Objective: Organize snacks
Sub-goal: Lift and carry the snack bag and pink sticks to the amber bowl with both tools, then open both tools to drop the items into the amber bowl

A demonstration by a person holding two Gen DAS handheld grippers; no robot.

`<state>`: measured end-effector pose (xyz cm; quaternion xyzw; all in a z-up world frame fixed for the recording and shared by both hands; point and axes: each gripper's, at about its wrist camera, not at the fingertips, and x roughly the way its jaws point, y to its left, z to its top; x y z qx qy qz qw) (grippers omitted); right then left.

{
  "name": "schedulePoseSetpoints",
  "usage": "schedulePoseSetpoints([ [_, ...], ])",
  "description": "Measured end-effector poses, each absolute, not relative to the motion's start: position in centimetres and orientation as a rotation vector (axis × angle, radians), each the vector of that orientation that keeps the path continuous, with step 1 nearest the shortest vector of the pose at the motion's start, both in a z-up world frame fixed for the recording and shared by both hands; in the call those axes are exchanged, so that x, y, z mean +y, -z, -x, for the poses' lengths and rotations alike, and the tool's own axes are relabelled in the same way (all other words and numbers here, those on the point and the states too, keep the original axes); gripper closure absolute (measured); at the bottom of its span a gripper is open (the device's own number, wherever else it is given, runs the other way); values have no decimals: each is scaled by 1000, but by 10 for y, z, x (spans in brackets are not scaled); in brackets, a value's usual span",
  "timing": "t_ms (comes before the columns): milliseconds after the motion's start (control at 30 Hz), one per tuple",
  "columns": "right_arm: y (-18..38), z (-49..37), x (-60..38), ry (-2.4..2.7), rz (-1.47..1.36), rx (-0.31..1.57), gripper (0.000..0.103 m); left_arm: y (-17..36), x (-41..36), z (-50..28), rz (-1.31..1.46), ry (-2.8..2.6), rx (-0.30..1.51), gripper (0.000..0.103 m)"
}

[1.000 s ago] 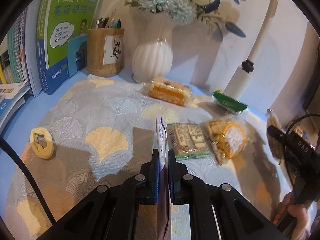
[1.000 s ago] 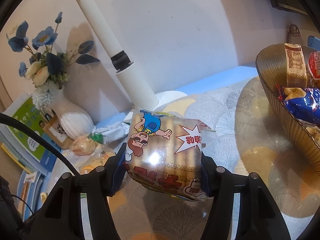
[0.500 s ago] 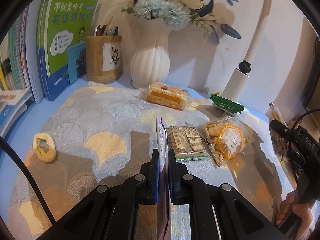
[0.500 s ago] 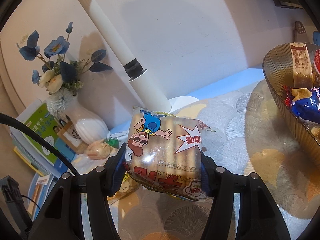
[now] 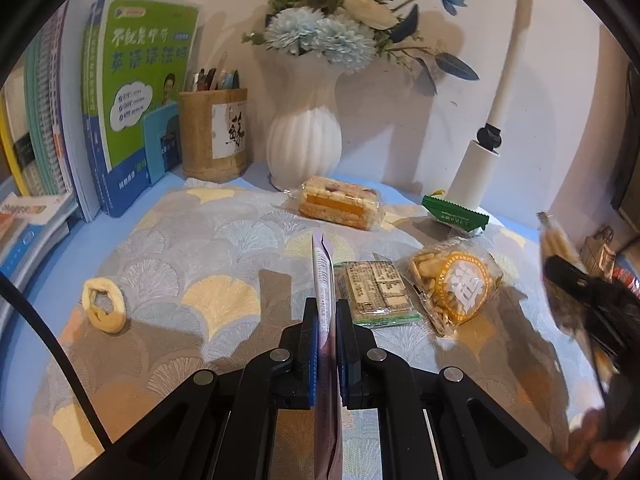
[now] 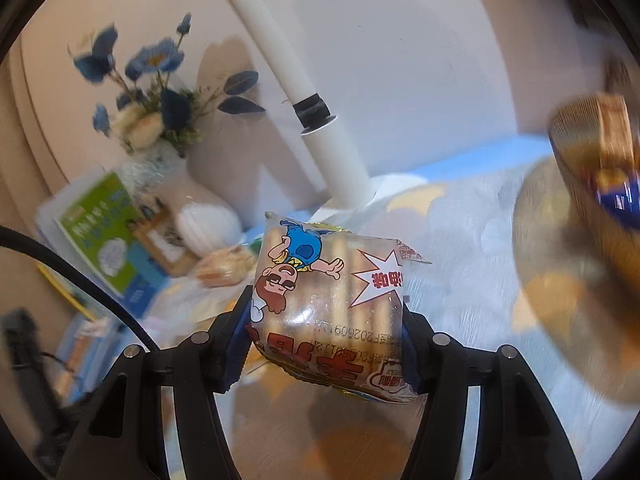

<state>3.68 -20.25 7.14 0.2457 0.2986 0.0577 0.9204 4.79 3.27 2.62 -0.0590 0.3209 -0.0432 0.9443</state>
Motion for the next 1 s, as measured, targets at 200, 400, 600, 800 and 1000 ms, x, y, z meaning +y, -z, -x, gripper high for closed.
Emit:
schedulePoseSetpoints([
  [200,-113,-6,-241,-160,-622,537,43,-72,0,-52,230,250,671,96],
  [400,-180,12,-300,-26,-553,499,43,-140,-80,-63,172,425,599,96],
  [600,-198,36,-379,194,-519,564,43,-164,-201,-65,80,654,629,96],
  [800,-166,49,-438,407,-501,742,21,-134,-298,-64,-95,721,746,42],
  [1000,-154,67,-458,455,-561,764,21,-122,-298,-75,-159,618,763,14],
])
